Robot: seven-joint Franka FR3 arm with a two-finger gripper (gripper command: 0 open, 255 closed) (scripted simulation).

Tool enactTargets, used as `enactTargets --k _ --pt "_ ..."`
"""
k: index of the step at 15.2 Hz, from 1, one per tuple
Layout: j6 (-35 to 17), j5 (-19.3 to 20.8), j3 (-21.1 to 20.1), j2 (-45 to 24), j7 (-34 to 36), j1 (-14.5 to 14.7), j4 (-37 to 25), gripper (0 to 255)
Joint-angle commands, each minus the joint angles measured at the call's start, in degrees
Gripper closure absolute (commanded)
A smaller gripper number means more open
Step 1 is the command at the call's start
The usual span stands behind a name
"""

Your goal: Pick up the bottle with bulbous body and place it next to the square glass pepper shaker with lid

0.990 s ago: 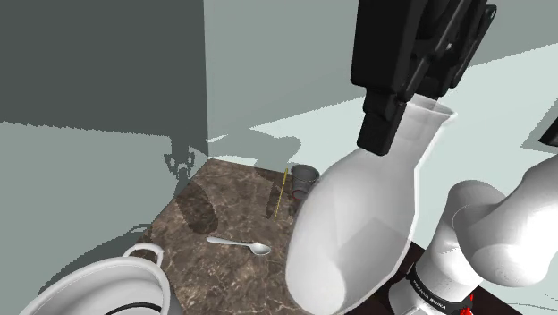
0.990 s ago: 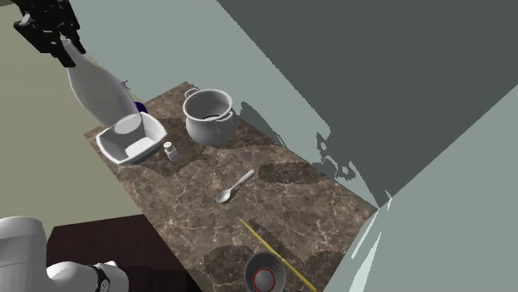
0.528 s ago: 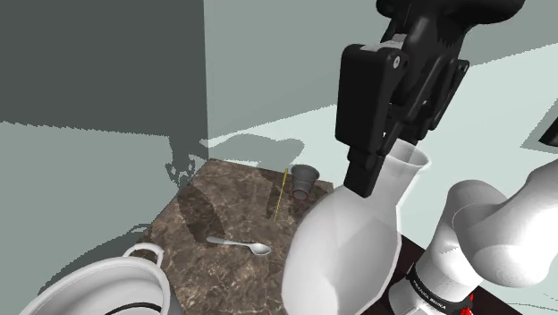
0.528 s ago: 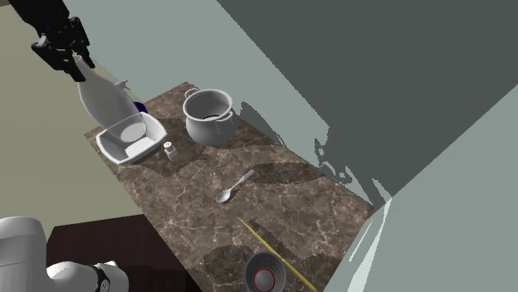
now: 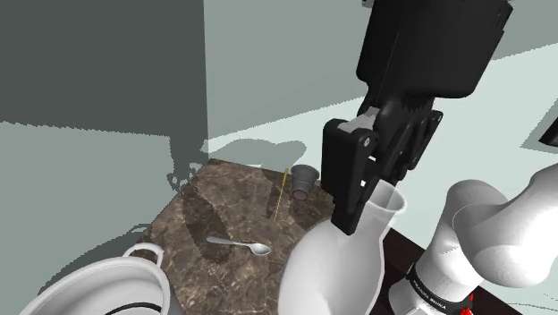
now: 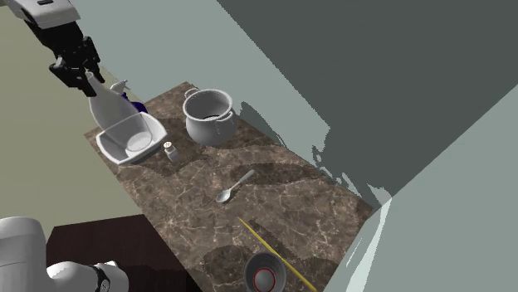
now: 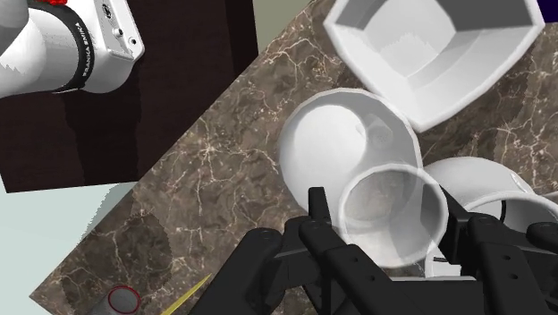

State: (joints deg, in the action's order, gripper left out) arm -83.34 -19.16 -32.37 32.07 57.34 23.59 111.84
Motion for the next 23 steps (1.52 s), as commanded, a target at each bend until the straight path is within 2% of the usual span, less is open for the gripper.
enactTargets --k 1,23 --pt "-1.4 -0.3 -0.1 0.6 -0.3 0.2 2.0 255" --pt "-17.2 -3.7 -3.6 3.4 -2.6 1.8 20.3 255"
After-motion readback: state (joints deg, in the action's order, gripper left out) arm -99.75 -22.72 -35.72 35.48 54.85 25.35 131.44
